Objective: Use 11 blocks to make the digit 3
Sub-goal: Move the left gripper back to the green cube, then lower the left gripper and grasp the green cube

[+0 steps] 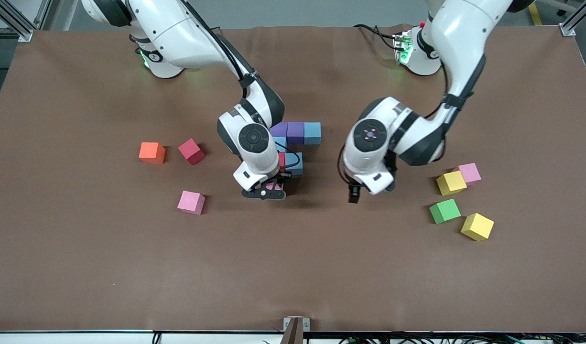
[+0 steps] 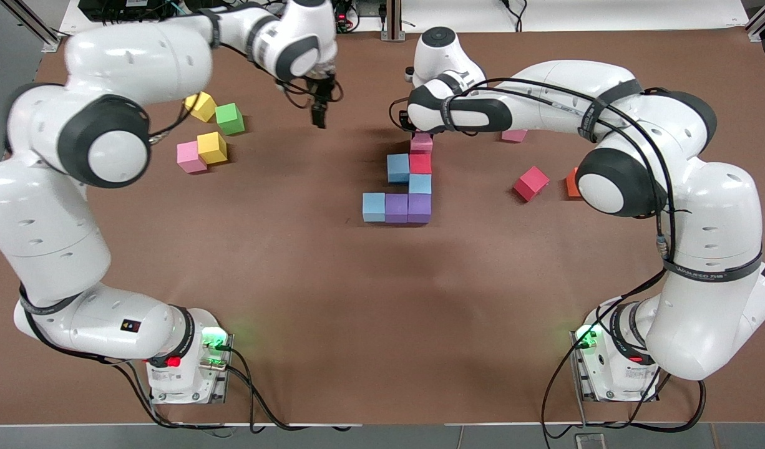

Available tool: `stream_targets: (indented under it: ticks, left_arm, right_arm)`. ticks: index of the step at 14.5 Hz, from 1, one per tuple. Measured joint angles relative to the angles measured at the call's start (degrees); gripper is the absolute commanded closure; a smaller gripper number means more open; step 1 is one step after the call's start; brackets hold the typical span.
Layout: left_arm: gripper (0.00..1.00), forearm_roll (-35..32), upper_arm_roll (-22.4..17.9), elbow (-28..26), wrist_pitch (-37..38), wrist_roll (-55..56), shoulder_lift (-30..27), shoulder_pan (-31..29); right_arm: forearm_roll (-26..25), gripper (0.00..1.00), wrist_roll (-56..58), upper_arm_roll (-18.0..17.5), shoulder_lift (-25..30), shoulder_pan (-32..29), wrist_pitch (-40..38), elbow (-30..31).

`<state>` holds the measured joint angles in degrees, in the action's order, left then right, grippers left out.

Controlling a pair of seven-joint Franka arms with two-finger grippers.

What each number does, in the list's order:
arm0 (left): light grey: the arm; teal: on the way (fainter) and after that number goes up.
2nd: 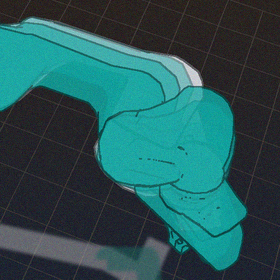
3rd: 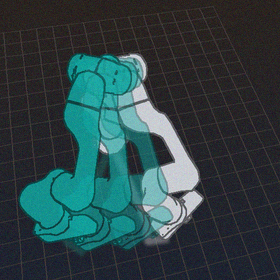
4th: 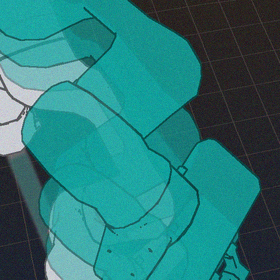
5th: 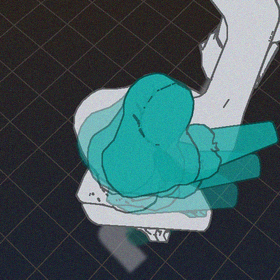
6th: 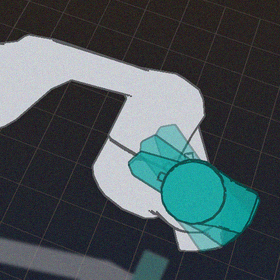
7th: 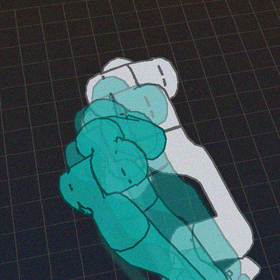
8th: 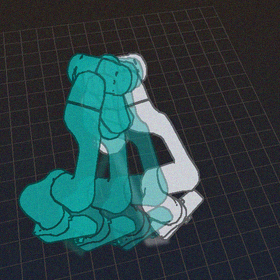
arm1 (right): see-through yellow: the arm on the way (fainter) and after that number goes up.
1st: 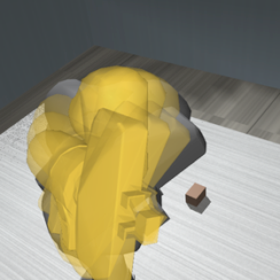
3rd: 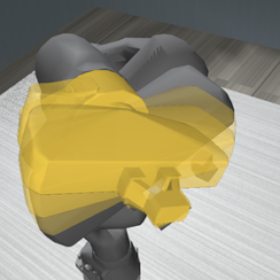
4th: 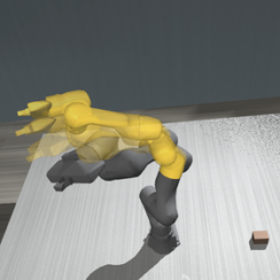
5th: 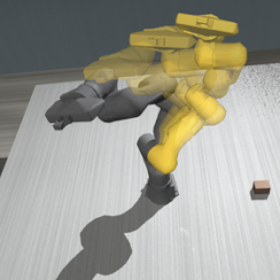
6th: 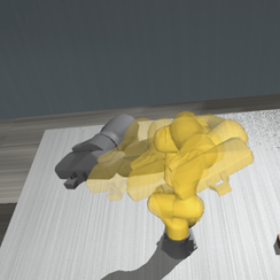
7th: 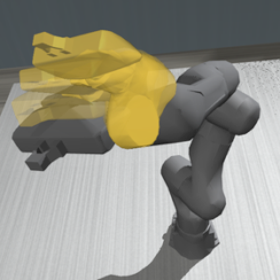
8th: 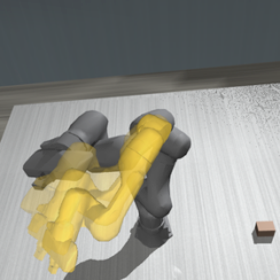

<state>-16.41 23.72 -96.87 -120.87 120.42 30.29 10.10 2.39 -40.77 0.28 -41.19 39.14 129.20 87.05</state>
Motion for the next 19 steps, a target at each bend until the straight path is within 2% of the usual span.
stream_targets:
  ticks: [5,10,14,19]
  left_arm:
    - [0.0,0.09,-0.06,-6.62,0.07,-16.06,-4.73,-9.6]
    - [0.0,0.1,-0.18,-7.64,-2.06,-36.05,-4.71,-17.7]
    - [0.0,-0.62,-0.74,-7.36,-5.32,-52.06,-2.82,-19.56]
    - [0.0,-6.05,-0.89,-6.45,-6.35,-67.17,0.25,-21.22]
  right_arm:
    - [0.0,1.0,0.0,-0.07,-0.46,0.73,-0.61,-0.47]
    - [0.0,1.0,0.0,0.02,-1.11,0.83,-0.87,-0.43]
    - [0.04,1.0,-0.01,0.03,-1.11,0.83,-0.87,-0.35]
    - [0.12,1.0,-0.04,-0.01,-1.09,0.83,-0.86,-0.26]
